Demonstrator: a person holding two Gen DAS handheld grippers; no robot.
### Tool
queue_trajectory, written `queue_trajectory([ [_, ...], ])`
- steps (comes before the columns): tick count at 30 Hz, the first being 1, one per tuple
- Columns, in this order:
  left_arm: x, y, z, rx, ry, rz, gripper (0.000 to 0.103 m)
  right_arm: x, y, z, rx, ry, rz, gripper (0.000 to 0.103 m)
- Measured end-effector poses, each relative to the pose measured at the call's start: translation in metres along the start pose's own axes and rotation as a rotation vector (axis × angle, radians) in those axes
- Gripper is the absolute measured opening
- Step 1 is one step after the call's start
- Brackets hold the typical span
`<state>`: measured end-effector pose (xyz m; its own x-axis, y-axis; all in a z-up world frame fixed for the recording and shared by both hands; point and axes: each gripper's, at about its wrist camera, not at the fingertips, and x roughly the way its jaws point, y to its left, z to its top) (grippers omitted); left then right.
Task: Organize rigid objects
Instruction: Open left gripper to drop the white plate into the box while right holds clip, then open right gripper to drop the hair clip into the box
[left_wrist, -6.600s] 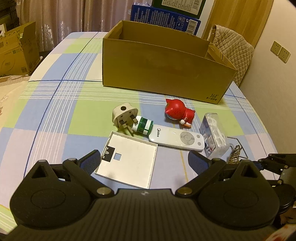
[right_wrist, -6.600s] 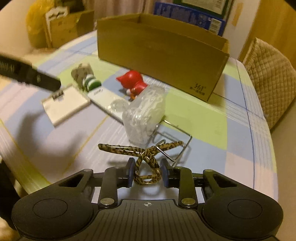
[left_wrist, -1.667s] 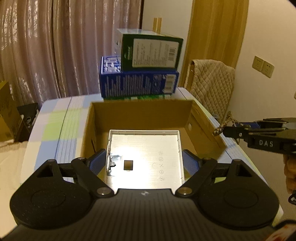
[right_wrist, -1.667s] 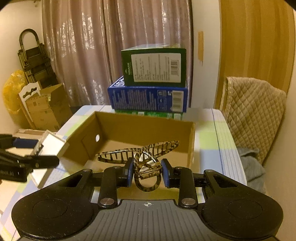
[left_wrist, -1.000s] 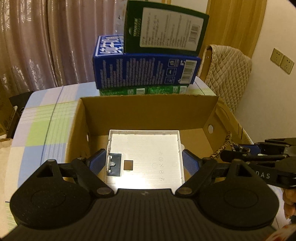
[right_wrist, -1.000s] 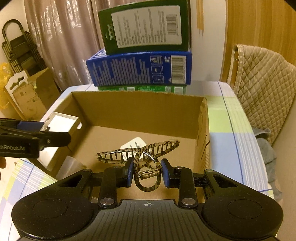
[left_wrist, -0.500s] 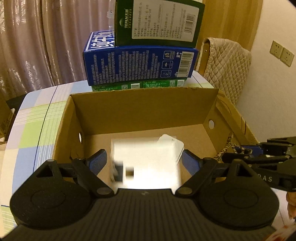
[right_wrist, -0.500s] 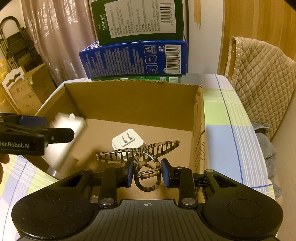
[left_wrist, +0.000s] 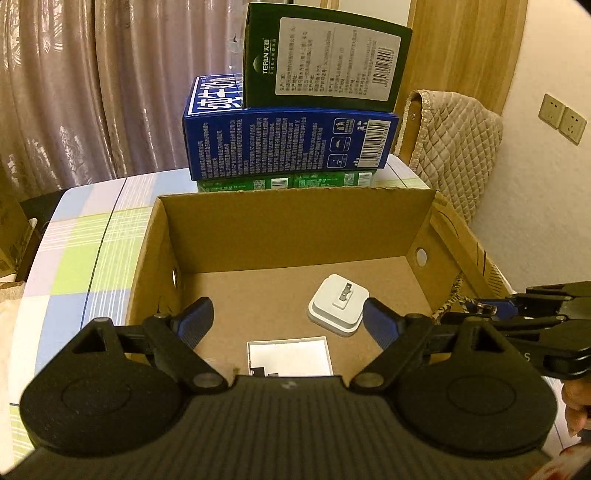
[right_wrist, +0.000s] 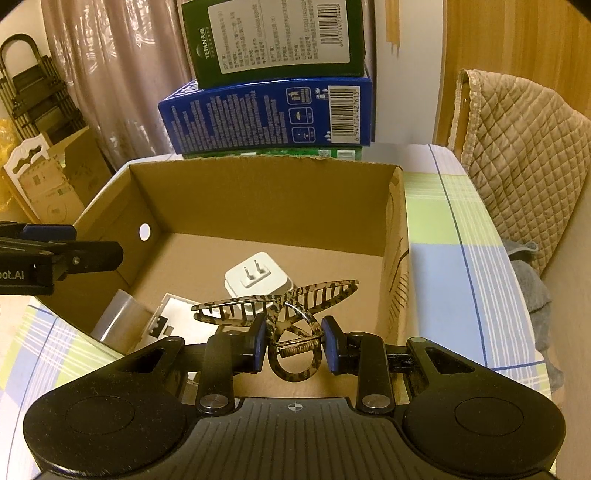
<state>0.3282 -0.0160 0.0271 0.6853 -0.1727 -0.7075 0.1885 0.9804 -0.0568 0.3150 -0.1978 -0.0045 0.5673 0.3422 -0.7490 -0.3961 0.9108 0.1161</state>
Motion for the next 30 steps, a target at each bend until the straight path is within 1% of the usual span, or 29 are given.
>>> queue_trajectory([
  [8, -0.005, -0.002, -0.001, -0.001, -0.004, -0.014, 0.085, 0.0, -0.001, 0.001, 0.01, -0.002, -0.001, 0.028],
  [13, -0.009, -0.002, 0.001, -0.004, -0.015, -0.009, 0.085, 0.001, 0.002, 0.001, 0.008, -0.005, 0.006, 0.028],
  [16, -0.011, 0.0, 0.0, -0.01, -0.02, -0.006, 0.085, 0.0, 0.002, 0.001, 0.01, -0.029, 0.021, 0.028],
  [18, -0.014, 0.002, -0.002, -0.016, -0.022, -0.001, 0.085, -0.002, 0.001, 0.002, 0.014, -0.043, 0.04, 0.037],
  [19, -0.016, 0.002, -0.003, -0.018, -0.024, 0.0, 0.085, -0.005, 0.001, 0.002, 0.018, -0.052, 0.04, 0.052],
  [20, -0.019, 0.003, -0.004, -0.018, -0.027, 0.001, 0.085, -0.008, 0.001, 0.002, 0.022, -0.065, 0.04, 0.062],
  [25, -0.042, 0.003, -0.011, -0.031, -0.059, 0.012, 0.085, -0.036, 0.002, -0.003, 0.027, -0.109, 0.037, 0.063],
  [30, -0.072, 0.001, -0.023, -0.055, -0.074, 0.014, 0.085, -0.074, 0.004, -0.018, 0.05, -0.153, 0.024, 0.064],
])
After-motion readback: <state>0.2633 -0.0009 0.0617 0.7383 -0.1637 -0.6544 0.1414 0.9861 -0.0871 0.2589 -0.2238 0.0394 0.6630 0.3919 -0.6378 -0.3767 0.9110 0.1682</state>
